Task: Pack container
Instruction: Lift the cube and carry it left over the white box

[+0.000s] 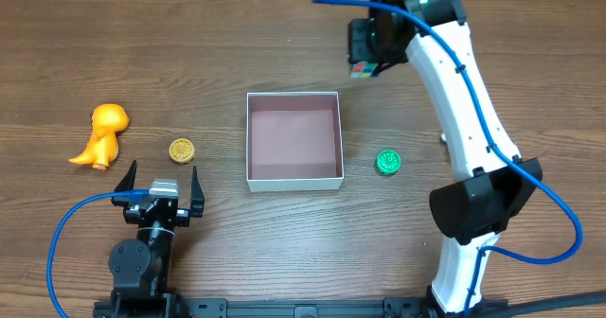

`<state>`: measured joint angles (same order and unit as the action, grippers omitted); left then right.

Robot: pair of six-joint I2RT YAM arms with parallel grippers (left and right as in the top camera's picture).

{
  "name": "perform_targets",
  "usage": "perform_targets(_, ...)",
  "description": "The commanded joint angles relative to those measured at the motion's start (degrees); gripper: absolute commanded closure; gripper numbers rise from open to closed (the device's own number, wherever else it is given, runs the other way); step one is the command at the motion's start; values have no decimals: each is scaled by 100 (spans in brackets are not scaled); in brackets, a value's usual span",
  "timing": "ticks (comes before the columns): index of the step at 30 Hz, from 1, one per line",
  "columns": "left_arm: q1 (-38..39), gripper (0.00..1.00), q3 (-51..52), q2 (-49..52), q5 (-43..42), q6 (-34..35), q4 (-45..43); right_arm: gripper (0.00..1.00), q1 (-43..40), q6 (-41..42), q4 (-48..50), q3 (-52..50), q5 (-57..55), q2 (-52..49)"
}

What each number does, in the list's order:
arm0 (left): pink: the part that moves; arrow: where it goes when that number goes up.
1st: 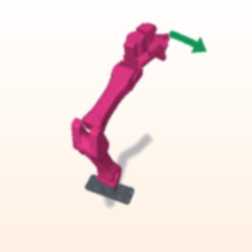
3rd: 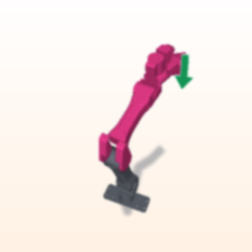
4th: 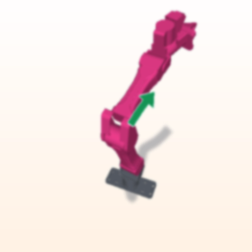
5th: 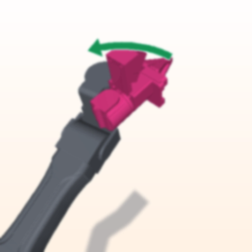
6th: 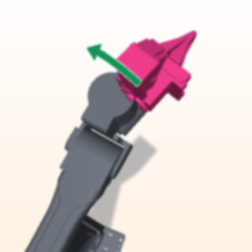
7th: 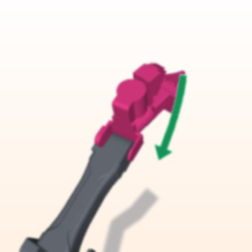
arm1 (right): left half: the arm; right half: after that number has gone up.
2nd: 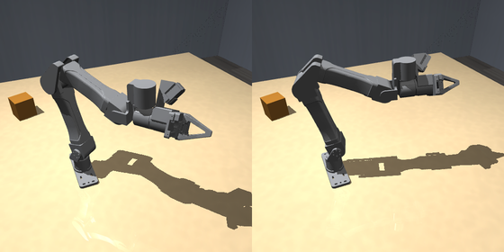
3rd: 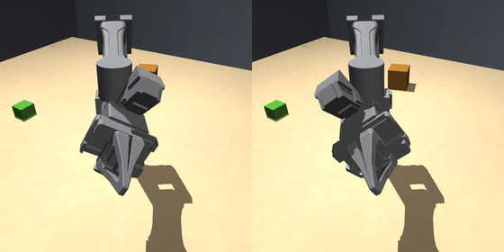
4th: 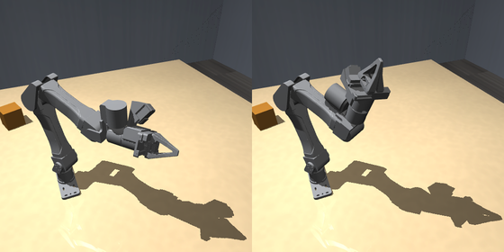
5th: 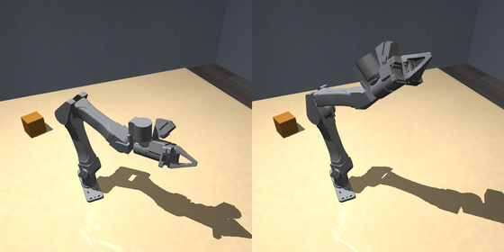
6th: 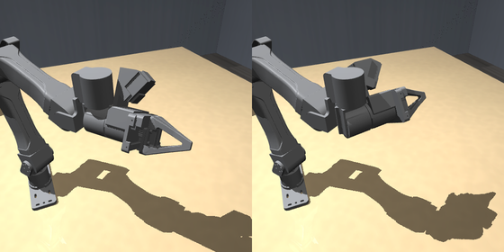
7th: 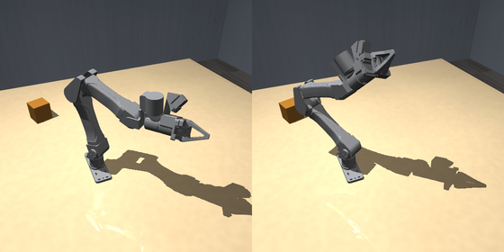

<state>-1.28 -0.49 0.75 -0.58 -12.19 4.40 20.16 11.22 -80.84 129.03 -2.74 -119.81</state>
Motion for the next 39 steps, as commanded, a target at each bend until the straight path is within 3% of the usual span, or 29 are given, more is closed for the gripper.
perform_targets(1, -57, 0, 24, -9, 57, 61, -2, 51, 278, 127, -192, 153, 160, 22)
perform_targets(8, -57, 0, 24, -7, 57, 61, -2, 54, 529, 428, -463, -20, 361, 20)
perform_targets(31, -57, 0, 24, -7, 57, 61, -2, 55, 535, 603, 295, -1596, 920, 20)
perform_targets(39, -57, 0, 24, -7, 57, 61, -2, 54, 793, 601, 586, -1727, 949, 20)
